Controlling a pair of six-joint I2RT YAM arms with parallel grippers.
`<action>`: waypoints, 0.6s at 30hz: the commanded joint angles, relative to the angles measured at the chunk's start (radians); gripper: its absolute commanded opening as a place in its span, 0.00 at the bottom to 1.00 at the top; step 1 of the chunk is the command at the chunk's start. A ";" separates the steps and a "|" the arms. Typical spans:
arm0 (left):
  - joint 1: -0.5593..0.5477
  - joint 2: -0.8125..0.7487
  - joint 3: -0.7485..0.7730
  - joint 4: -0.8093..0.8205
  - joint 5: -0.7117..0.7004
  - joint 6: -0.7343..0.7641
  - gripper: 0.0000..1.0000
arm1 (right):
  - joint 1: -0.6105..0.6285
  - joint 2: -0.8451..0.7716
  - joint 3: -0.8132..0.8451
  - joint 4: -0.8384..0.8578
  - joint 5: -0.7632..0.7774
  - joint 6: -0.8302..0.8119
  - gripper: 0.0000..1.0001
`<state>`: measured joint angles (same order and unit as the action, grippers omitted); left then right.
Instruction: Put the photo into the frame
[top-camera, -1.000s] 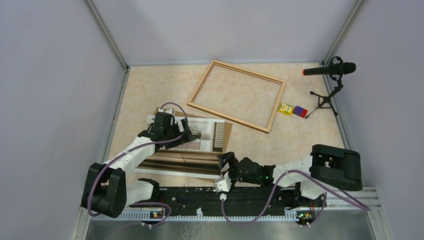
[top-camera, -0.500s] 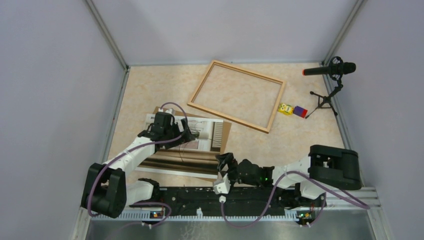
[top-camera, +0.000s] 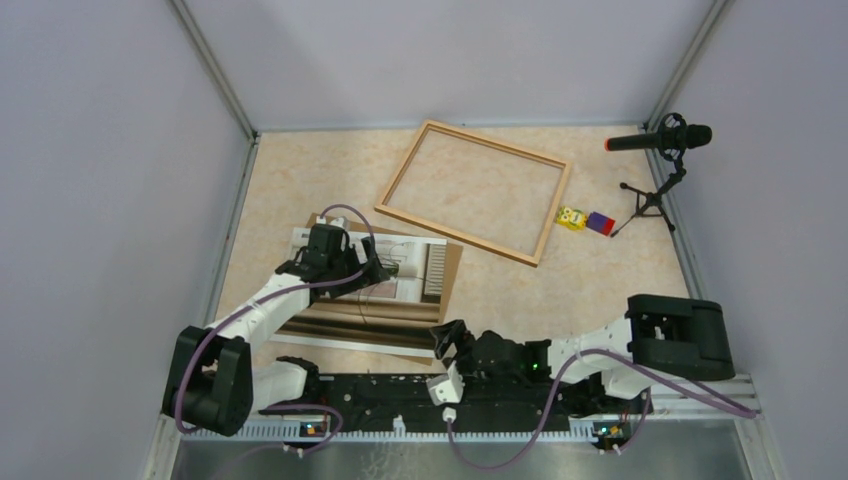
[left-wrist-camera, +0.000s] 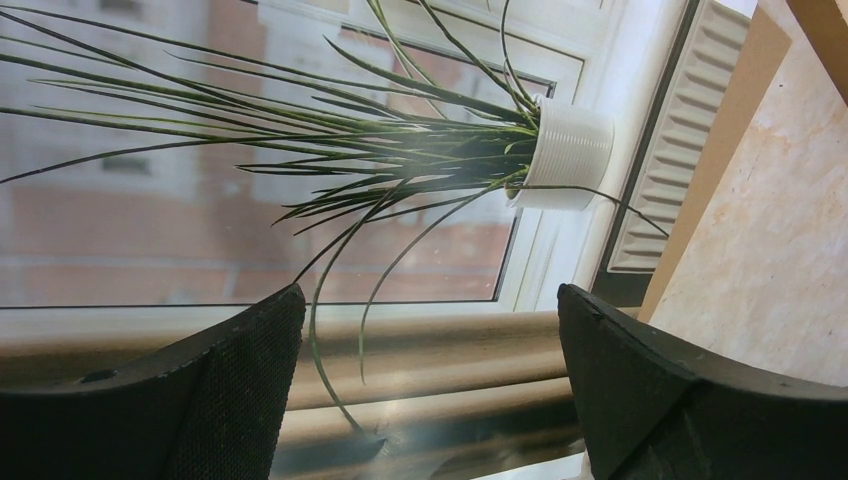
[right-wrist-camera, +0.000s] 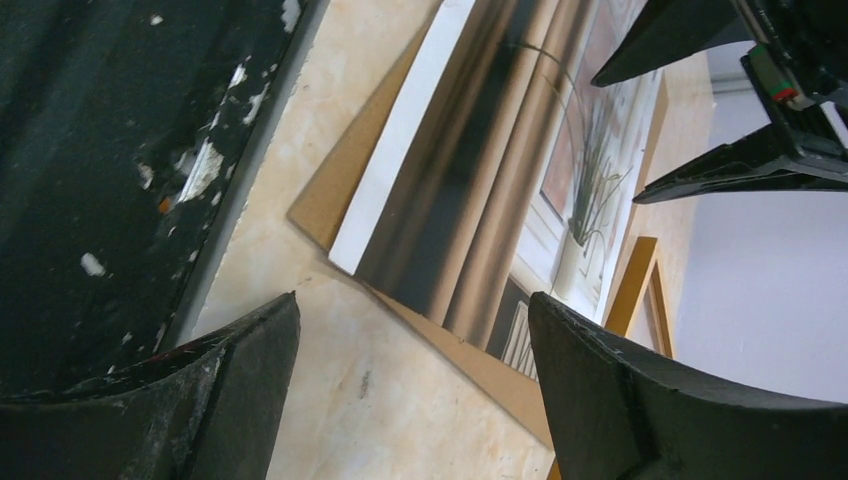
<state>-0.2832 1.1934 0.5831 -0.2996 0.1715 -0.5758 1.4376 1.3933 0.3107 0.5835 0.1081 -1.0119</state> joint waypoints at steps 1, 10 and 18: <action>-0.003 -0.009 0.007 0.016 -0.009 0.006 0.99 | 0.012 0.059 0.025 0.098 0.015 0.007 0.83; -0.004 -0.018 0.004 0.011 -0.013 0.008 0.99 | 0.012 0.160 0.047 0.224 0.032 -0.019 0.80; -0.004 -0.021 0.002 0.011 -0.013 0.007 0.99 | 0.011 0.147 0.056 0.259 0.088 -0.045 0.78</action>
<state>-0.2832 1.1934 0.5831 -0.3000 0.1673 -0.5755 1.4380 1.5467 0.3359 0.7807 0.1612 -1.0382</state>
